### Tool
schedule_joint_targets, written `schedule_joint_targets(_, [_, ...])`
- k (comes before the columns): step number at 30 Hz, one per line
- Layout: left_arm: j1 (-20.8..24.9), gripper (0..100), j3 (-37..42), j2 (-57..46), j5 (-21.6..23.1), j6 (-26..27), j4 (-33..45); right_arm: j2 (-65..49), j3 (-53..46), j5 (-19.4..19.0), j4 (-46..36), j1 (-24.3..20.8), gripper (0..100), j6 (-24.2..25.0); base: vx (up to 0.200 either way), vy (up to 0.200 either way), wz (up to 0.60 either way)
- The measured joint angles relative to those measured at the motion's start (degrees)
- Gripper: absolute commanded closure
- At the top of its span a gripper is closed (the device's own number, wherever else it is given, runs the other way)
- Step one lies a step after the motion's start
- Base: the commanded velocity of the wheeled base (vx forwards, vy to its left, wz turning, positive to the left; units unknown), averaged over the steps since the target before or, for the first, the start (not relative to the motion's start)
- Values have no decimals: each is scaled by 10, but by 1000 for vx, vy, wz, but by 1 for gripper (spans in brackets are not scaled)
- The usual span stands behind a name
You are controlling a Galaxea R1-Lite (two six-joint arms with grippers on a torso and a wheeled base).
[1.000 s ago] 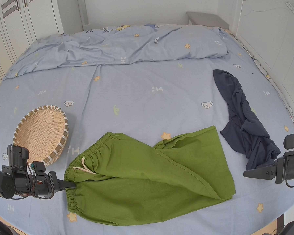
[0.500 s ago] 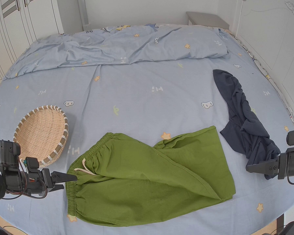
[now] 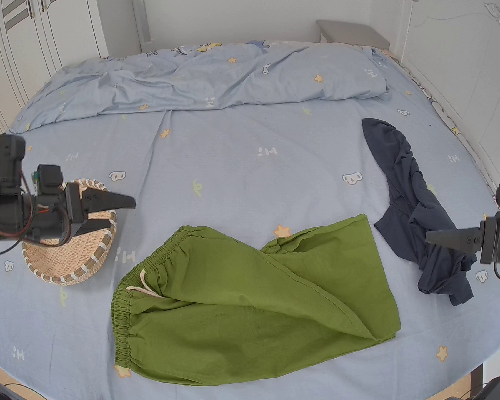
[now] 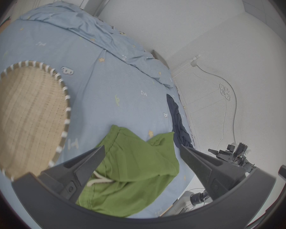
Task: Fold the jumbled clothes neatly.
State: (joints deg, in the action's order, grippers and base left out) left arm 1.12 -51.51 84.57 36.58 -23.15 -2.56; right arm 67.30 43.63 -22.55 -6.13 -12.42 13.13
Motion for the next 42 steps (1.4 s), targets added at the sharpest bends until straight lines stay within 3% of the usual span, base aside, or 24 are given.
schedule_joint_targets(7, [25,0,-116,133,-6,9,-3,28,30,0,35,9,0,-8,0,0,0])
schedule_joint_targets(14, [39,0,-179,248,-64,19,-21,41,39,0,48,9,0,-11,0,0,0])
schedule_joint_targets(22, [66,0,-200,320,-71,22,-24,45,40,0,50,8,0,-12,0,0,0])
schedule_joint_targets(39, [77,0,-205,362,-71,24,-25,47,36,1,50,6,0,-13,0,0,0])
schedule_joint_targets(40, [79,100,-206,364,-72,24,-25,47,36,1,50,5,0,-13,0,0,0])
schedule_joint_targets(42, [81,100,-206,366,-71,24,-25,47,35,1,50,4,0,-13,0,0,0])
